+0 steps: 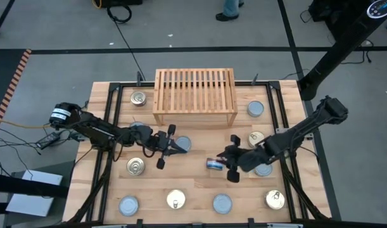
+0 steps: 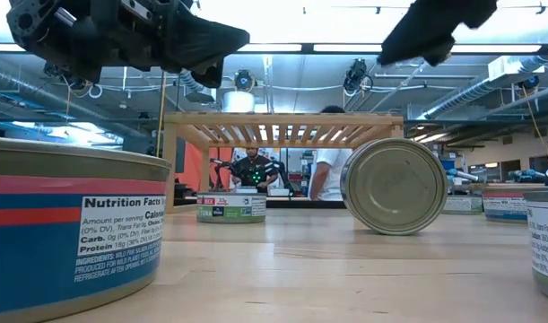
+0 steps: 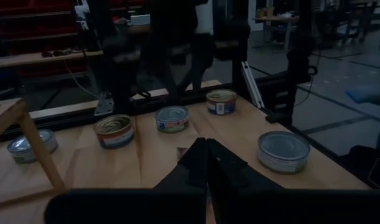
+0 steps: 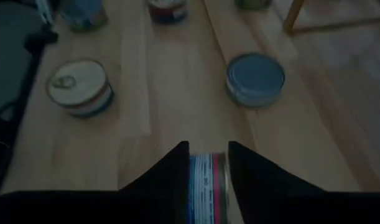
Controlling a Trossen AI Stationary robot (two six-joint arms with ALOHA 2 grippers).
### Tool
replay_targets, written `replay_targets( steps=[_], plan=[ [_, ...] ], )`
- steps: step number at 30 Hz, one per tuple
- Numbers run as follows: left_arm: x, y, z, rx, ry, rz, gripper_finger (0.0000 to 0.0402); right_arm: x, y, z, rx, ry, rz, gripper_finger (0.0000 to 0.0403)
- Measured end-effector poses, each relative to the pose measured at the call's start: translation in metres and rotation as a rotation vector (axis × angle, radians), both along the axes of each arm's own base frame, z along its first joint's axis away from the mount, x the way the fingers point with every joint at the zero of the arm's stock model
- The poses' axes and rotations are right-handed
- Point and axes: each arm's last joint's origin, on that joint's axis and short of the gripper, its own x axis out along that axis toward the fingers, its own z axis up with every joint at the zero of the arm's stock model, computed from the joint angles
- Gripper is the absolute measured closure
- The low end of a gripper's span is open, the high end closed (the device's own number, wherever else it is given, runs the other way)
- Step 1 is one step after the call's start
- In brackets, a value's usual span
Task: Stack canned seafood by type on shelf
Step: Put the blue tuna can on the shelf
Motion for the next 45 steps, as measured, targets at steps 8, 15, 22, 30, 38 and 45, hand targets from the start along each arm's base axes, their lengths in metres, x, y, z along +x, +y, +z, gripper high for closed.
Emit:
replay_targets(
  steps=[8,15,22,30,38,45],
  plan=[
    [0.0,-0.001,-0.002,0.001,0.021,-0.016,0.0394,0.02,0.006,-0.017,-0.026,0.159,-0.076,0.0173],
    [0.0,-0.001,-0.002,-0.004,0.023,-0.016,0.0394,0.034,0.014,-0.023,-0.088,0.264,-0.074,0.0094],
    [0.0,-0.001,-0.002,-0.018,0.029,-0.015,0.0394,0.037,0.015,-0.029,-0.095,0.331,-0.064,0.0056],
    [0.0,-0.001,-0.002,-0.018,0.029,-0.015,0.0394,0.036,0.013,-0.037,-0.092,0.395,-0.047,0.006],
    [0.0,-0.001,-0.003,-0.017,0.032,-0.015,0.0394,0.04,0.014,-0.047,-0.092,0.421,-0.047,0.0064],
    [0.0,-0.001,-0.003,-0.015,0.036,-0.016,0.0394,0.04,0.014,-0.047,-0.089,0.416,-0.047,0.0097]
  ],
)
